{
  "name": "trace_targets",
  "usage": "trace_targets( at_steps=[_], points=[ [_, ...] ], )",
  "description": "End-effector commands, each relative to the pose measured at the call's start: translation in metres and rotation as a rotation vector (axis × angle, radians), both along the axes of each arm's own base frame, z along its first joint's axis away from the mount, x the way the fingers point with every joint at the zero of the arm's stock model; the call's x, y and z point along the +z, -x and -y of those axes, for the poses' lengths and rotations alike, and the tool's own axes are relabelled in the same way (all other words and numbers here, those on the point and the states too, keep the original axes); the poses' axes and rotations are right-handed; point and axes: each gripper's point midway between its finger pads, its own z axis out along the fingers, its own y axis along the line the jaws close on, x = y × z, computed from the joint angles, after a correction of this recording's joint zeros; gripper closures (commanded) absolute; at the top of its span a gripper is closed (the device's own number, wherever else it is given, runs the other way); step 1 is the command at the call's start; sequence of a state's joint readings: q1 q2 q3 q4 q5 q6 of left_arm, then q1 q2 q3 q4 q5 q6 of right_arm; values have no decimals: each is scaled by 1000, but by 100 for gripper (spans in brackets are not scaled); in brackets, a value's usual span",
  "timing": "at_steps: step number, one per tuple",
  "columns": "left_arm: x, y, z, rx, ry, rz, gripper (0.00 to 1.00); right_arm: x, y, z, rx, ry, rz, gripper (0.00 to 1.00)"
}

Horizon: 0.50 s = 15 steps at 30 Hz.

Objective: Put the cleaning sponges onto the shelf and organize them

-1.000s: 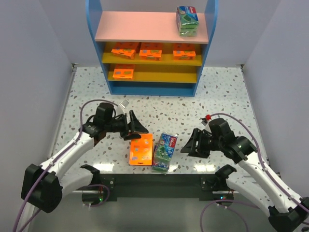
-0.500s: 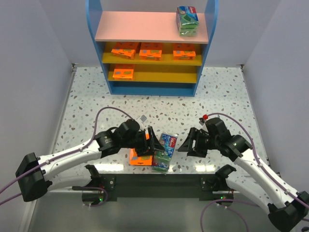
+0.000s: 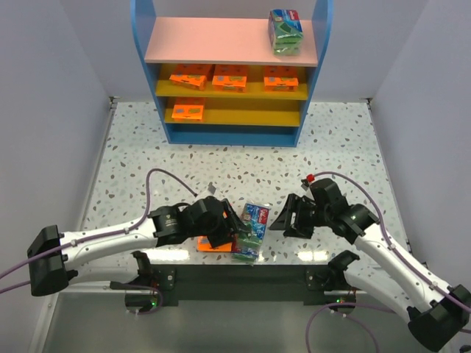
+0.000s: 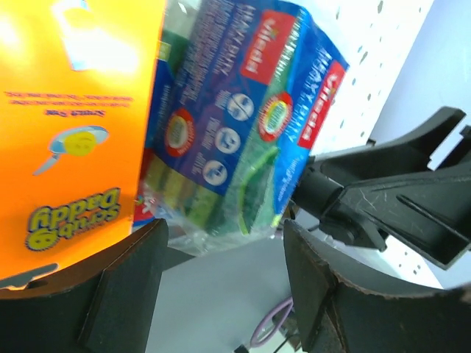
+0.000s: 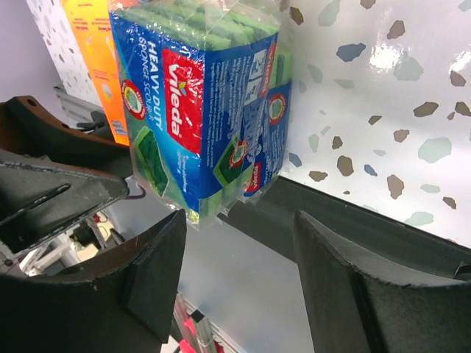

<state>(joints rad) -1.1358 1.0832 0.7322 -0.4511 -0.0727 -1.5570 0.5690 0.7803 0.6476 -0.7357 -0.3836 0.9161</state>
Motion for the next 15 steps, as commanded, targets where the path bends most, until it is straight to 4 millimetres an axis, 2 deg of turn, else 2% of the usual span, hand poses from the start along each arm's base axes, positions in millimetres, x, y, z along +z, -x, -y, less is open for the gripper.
trace_targets(
  at_steps=[1, 3, 6, 9, 10, 12, 13, 14, 15],
  points=[
    [-13, -9, -3, 82, -22, -6, 32, 2, -8, -6, 2, -21, 28, 37],
    [-23, -10, -1, 80, -32, -12, 35, 2, -9, -8, 4, -25, 30, 38],
    [-24, -14, 12, 70, 3, -1, 43, 0, -9, -8, 5, -25, 27, 39],
    [-28, -17, 19, 62, 7, 5, 58, 2, -10, -9, 6, -29, 31, 39],
    [-29, -17, 19, 61, 3, 7, 70, 3, -11, -9, 3, -29, 34, 40],
    [-26, -18, 21, 60, 16, 14, 83, 5, -10, -8, 2, -33, 37, 41],
    [-24, -18, 21, 54, 17, 22, 93, 7, -11, -8, 1, -34, 42, 41],
    [-18, -18, 19, 55, 27, 32, 99, 9, -10, -8, 1, -33, 45, 41],
    [-14, -19, 17, 55, 24, 40, 100, 10, -9, -7, -1, -31, 46, 41]
  ],
)
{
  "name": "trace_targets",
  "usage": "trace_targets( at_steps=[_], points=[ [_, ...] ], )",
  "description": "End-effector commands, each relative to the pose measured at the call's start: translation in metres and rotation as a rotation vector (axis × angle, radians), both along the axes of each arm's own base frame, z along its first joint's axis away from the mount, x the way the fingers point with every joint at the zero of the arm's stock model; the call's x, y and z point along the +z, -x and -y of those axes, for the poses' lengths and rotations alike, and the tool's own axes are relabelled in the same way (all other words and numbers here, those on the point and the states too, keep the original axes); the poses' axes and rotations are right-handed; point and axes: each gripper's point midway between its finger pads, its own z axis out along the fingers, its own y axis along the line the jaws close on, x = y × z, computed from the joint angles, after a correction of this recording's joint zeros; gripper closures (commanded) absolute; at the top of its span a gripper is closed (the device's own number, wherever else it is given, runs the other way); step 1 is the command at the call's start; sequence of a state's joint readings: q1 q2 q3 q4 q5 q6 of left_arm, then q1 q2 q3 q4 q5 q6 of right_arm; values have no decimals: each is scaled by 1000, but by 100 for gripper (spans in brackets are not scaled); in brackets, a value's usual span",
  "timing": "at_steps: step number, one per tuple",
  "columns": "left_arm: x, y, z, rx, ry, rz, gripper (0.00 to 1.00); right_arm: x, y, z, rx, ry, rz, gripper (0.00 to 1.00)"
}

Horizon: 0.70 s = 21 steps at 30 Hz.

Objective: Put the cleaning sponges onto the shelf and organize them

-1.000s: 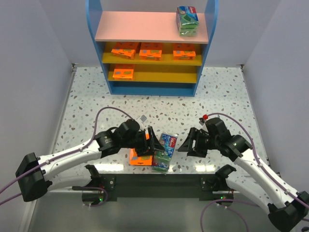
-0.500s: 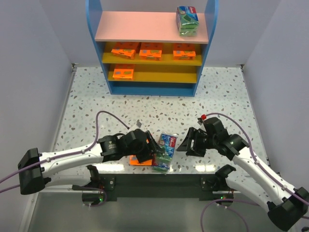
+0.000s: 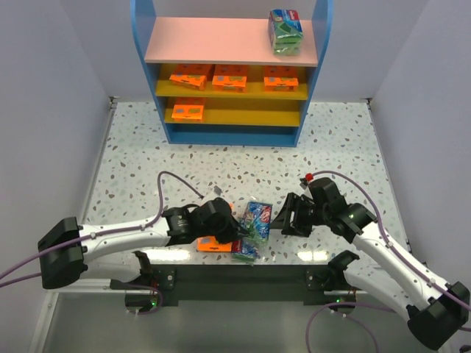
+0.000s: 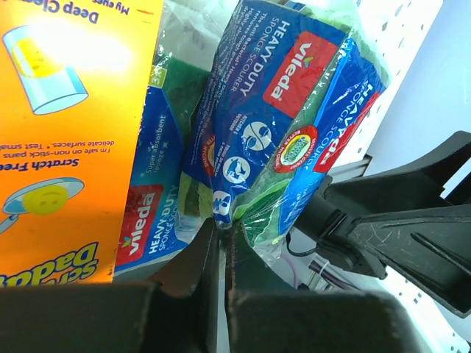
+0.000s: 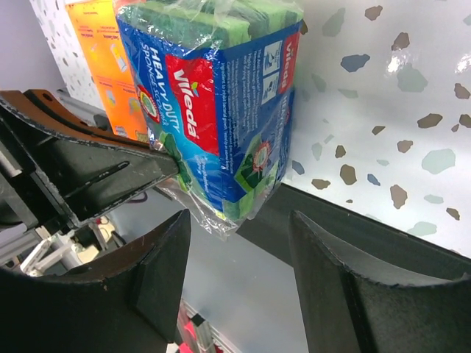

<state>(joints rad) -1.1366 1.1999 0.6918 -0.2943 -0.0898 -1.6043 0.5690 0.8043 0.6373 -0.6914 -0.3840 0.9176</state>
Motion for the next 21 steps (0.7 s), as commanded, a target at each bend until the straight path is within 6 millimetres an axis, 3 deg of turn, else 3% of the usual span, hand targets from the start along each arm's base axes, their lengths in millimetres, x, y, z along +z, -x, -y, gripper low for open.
trace_targets(
  at_steps=[1, 4, 10, 11, 12, 13, 14, 16, 17, 19, 20, 21],
  points=[
    [16, -7, -3, 5, 11, 72, 100, 18, -5, -3, -5, -29, 48, 41],
    [49, -10, -6, -1, 67, 134, 100, 31, -7, 0, -18, -24, 74, 41],
    [163, -38, -27, 49, 145, 368, 100, 55, -12, 2, -33, -19, 119, 41],
    [179, -52, -37, 84, 151, 399, 100, 56, -13, 1, -31, -21, 118, 41],
    [211, -60, -43, 98, 192, 446, 100, 58, -14, 0, -28, -22, 118, 41],
    [225, -66, -48, 72, 189, 494, 100, 59, -16, -1, -26, -23, 118, 41],
    [261, -85, -65, 132, 213, 561, 100, 59, -17, -2, -23, -19, 119, 41],
    [279, -103, -75, 105, 155, 627, 100, 62, -19, -3, -17, -20, 129, 41],
    [312, -123, -96, 164, 160, 691, 100, 62, -21, -4, -16, -15, 126, 41],
    [319, -153, -109, 131, 148, 705, 100, 65, -24, -6, -8, -19, 138, 41],
    [338, -162, -111, 116, 192, 750, 100, 65, -26, -7, -3, -14, 142, 41],
    [343, -171, -115, 102, 217, 758, 100, 68, -27, -7, 0, -15, 150, 41]
  ],
)
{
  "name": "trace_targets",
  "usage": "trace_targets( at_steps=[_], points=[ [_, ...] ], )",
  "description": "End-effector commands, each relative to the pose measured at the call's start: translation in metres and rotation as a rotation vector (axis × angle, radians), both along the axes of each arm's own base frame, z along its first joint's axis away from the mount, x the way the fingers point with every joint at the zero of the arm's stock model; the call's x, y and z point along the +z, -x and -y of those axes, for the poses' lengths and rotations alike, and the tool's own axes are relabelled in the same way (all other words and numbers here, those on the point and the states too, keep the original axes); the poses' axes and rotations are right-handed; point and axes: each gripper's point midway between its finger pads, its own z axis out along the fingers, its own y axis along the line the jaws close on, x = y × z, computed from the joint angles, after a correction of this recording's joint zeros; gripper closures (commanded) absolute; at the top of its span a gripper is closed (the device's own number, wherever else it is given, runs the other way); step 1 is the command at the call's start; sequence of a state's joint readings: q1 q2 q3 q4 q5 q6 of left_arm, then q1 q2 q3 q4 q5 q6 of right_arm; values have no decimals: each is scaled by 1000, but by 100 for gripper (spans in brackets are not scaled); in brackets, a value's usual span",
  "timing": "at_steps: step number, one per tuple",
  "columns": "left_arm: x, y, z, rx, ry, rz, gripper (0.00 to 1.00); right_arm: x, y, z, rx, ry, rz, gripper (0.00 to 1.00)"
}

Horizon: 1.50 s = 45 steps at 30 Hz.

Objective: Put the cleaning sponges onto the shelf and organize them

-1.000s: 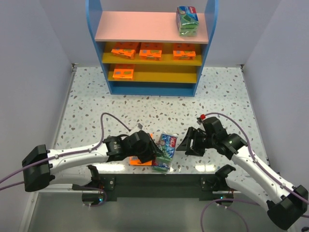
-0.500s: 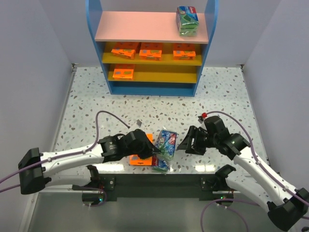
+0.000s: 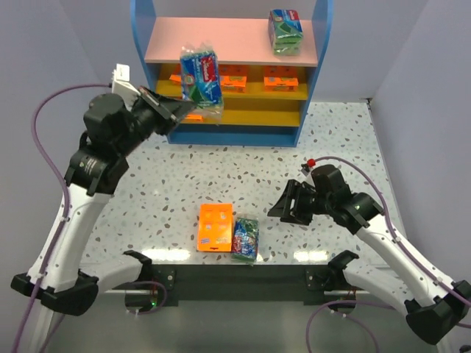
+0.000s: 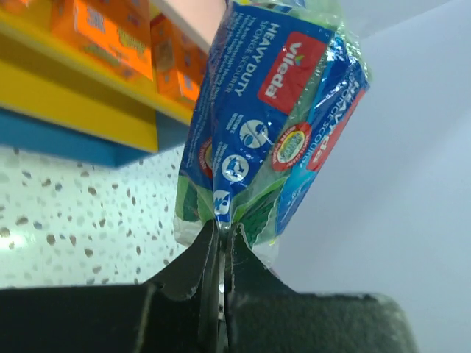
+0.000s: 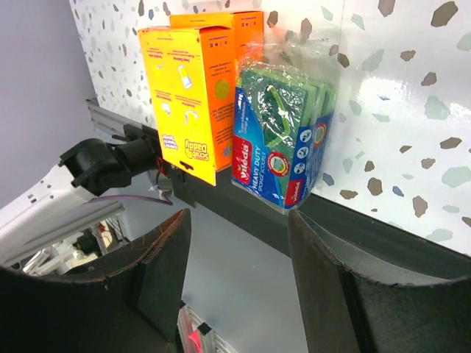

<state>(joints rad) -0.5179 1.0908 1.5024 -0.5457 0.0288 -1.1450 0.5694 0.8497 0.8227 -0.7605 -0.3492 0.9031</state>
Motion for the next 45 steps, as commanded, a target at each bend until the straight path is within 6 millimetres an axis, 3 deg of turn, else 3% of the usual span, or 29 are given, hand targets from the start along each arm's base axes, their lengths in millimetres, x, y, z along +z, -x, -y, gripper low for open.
trace_targets(
  at_steps=[1, 2, 4, 5, 8, 9, 10, 11, 13, 14, 15, 16, 17, 22, 30, 32, 37, 38, 45],
  points=[
    [1, -35, -8, -169, -57, 49, 100, 18, -9, -2, 14, 0, 70, 41],
    [21, -43, -11, -174, -42, 105, 100, 19, -10, -1, 12, 4, 76, 41],
    [21, -73, -25, -164, -39, 89, 100, 18, -11, -1, 9, 6, 81, 41],
    [46, -79, -30, -154, -27, 155, 100, 19, -13, -1, 7, 2, 91, 41],
    [67, -112, -47, -132, 13, 184, 100, 16, -14, -3, 3, -8, 95, 41],
    [71, -120, -52, -120, 26, 179, 100, 14, -13, -3, 4, -10, 93, 41],
    [63, -141, -59, -111, 36, 155, 100, 13, -13, -3, 3, -10, 92, 41],
    [80, -144, -64, -107, 46, 192, 100, 13, -13, -3, 0, -15, 95, 41],
    [83, -166, -70, -109, 67, 189, 100, 10, -12, -2, -1, -16, 92, 41],
    [69, -186, -84, -91, 74, 148, 100, 9, -12, -2, -1, -18, 96, 41],
    [79, -182, -84, -92, 77, 170, 100, 9, -12, -3, -2, -19, 95, 41],
    [67, -196, -89, -98, 84, 138, 100, 8, -12, -3, 0, -19, 97, 42],
    [73, -197, -91, -105, 86, 154, 100, 8, -13, -3, -1, -21, 100, 41],
    [60, -214, -103, -90, 97, 112, 100, 5, -13, -5, 3, -27, 93, 41],
    [46, -225, -119, -61, 97, 76, 98, 5, -15, -9, 17, -34, 90, 41],
    [50, -224, -119, -57, 94, 86, 81, 3, -15, -9, 21, -30, 88, 41],
    [60, -222, -123, -29, 87, 122, 57, 4, -16, -10, 25, -32, 89, 40],
    [60, -222, -122, -32, 93, 122, 45, 5, -15, -10, 28, -33, 90, 40],
    [84, -208, -130, 16, 103, 186, 29, 8, -16, -10, 28, -34, 94, 38]
  ],
)
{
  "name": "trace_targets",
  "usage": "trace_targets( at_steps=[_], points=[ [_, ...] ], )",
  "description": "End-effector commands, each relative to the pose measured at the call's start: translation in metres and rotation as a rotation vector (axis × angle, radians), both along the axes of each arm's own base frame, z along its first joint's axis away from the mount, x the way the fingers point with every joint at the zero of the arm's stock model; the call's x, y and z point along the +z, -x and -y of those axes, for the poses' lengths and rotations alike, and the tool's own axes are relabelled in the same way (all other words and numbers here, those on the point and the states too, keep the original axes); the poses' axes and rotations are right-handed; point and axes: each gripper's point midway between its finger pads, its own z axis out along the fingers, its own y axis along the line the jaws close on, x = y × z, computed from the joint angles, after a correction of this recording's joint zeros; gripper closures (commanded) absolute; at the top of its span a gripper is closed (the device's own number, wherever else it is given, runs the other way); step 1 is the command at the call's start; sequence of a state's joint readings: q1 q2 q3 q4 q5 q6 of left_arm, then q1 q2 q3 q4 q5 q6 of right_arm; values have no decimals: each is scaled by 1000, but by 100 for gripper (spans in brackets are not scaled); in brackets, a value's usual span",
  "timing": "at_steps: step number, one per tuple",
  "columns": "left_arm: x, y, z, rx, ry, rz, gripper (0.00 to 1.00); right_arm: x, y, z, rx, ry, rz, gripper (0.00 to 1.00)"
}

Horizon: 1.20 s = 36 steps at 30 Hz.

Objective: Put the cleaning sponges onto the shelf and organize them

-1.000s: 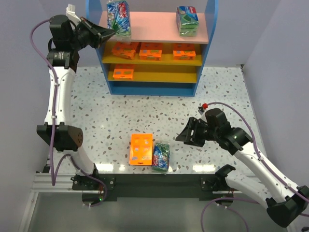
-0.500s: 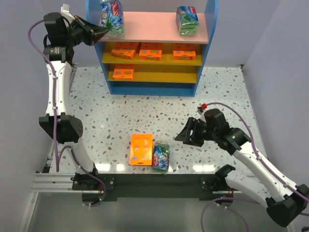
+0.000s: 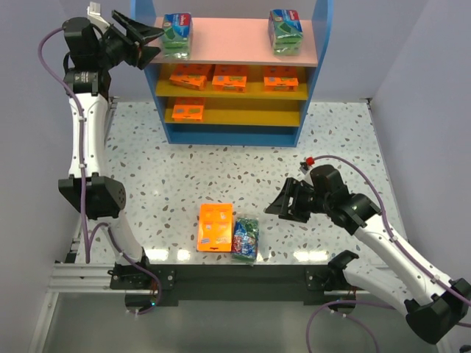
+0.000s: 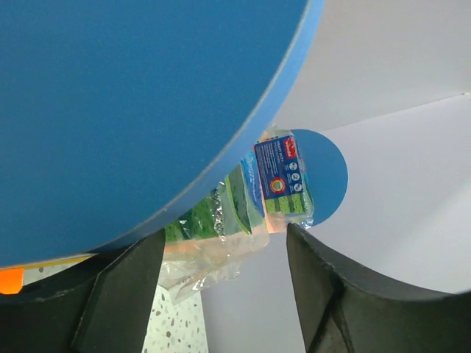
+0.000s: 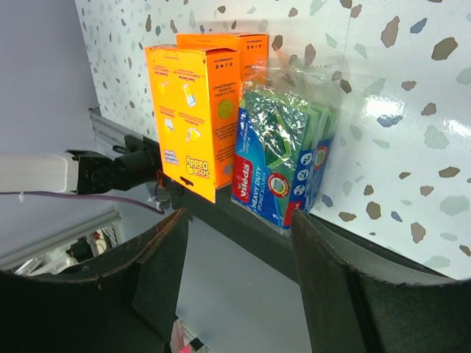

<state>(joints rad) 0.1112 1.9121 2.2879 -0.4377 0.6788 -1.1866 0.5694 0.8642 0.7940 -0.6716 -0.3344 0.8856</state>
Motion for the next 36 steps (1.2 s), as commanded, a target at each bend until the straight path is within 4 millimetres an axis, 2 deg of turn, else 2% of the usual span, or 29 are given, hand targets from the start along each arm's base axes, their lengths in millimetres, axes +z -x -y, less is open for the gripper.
trace_targets(
  at_steps=[1, 3, 5, 6, 8, 9, 11, 12, 14, 15, 16, 17, 18, 19, 20, 21, 24, 26, 29, 36],
  points=[
    [58, 31, -11, 53, -8, 161, 26, 11, -2, -4, 27, -24, 39, 38],
    [66, 46, -18, 89, -13, 171, 25, 12, -1, -4, 26, -24, 41, 38],
    [65, 59, -21, 114, -37, 170, 23, 11, 0, -2, 22, -21, 39, 37],
    [61, 74, -23, 137, -47, 157, 23, 11, 1, -2, 22, -21, 41, 37],
    [45, 91, -23, 157, -82, 130, 21, 11, 2, 0, 17, -18, 42, 35],
    [24, 110, -22, 166, -93, 88, 20, 10, 3, 1, 15, -14, 42, 34],
    [-3, 133, -20, 173, -136, 57, 18, 6, 4, 2, 15, -10, 34, 33],
    [-32, 156, -16, 162, -147, 12, 17, 6, 5, 2, 18, -10, 33, 32],
    [-73, 180, -12, 141, -178, -60, 17, 1, 7, 1, 32, -12, 21, 32],
    [-110, 202, 1, 101, -180, -124, 16, -2, 9, -1, 47, -12, 6, 32],
    [-131, 215, 8, 70, -174, -162, 16, -9, 11, -1, 55, -9, -9, 32],
    [-138, 239, 21, 31, -156, -154, 16, -12, 12, -2, 61, -9, -18, 31],
    [-183, 250, 27, 6, -141, -253, 17, -14, 15, -3, 75, -18, -31, 31],
    [-198, 262, 34, -14, -134, -275, 17, -19, 18, -5, 86, -25, -41, 31],
    [-202, 283, 49, -64, -127, -263, 17, -22, 20, -6, 96, -30, -52, 31],
    [-231, 293, 54, -88, -126, -330, 17, -26, 21, -7, 103, -30, -68, 31],
    [-260, 325, 69, -177, -117, -411, 19, -37, 33, -10, 152, -44, -112, 31],
    [-268, 335, 73, -224, -144, -422, 20, -49, 39, -12, 182, -28, -150, 31],
    [-291, 352, 76, -306, -219, -492, 21, -63, 44, -14, 208, 1, -183, 31],
    [-338, 386, 82, -388, -293, -623, 24, -67, 42, -19, 204, 17, -185, 31]
  ],
)
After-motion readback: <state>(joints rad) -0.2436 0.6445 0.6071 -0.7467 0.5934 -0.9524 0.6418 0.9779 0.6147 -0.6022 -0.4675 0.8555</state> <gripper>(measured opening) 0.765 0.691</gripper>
